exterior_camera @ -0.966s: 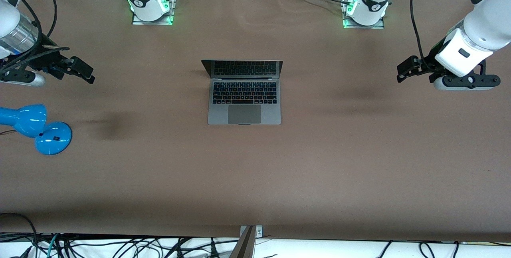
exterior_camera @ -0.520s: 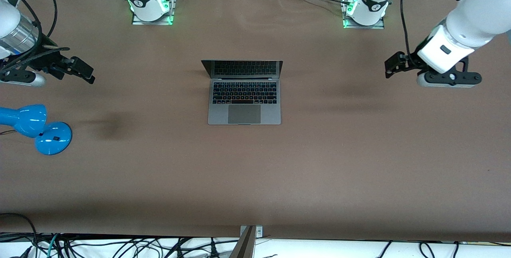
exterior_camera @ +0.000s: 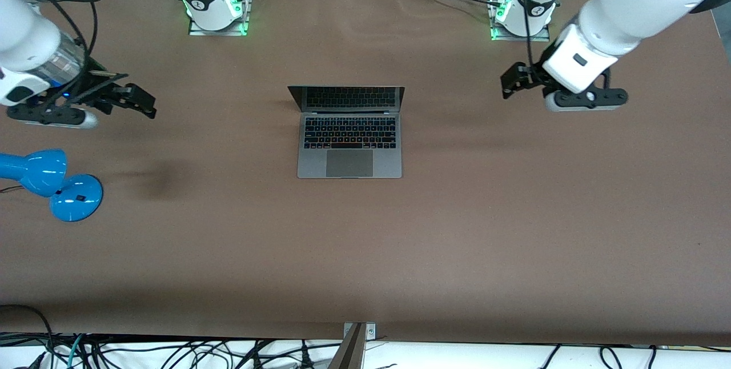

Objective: Close laptop with both arms from behind
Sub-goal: 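Move both grippers toward the laptop screen's back edge from behind, then lower both grippers behind the raised laptop screen, then push the screen forward with both grippers until the lid shuts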

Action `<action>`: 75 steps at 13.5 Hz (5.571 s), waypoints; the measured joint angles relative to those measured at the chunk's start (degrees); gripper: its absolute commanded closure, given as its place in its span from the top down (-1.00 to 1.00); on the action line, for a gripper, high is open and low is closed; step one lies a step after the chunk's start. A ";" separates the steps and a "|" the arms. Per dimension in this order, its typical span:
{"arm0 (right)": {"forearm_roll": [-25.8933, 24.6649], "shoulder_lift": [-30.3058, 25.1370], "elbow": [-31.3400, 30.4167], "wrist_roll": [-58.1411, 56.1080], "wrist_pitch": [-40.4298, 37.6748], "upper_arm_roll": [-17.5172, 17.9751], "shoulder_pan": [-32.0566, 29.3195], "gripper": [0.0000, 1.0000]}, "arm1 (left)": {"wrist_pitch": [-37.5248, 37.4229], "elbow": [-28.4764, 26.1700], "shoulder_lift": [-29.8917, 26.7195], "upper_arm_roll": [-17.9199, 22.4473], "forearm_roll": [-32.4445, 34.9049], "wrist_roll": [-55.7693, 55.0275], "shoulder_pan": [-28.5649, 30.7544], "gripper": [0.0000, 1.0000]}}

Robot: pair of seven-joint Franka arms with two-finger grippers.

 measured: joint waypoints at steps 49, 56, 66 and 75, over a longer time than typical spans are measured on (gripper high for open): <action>13.78 16.80 -5.88 17.93 5.90 20.64 5.82 -1.00 | 19.21 -4.35 25.17 -17.39 -6.70 -24.05 -4.04 -1.00; 11.68 18.26 -5.88 14.60 10.92 19.92 5.77 -1.00 | 19.58 -3.96 25.75 -17.14 -6.66 -24.05 -4.03 -1.00; 6.74 23.07 -5.45 14.07 17.85 19.55 5.75 -1.00 | 19.81 0.62 31.24 -16.37 -2.59 -24.05 -3.97 -1.00; 5.72 31.09 1.90 9.97 18.58 15.76 6.91 -1.00 | 20.75 5.61 37.61 -14.95 0.20 -24.05 -4.17 -1.00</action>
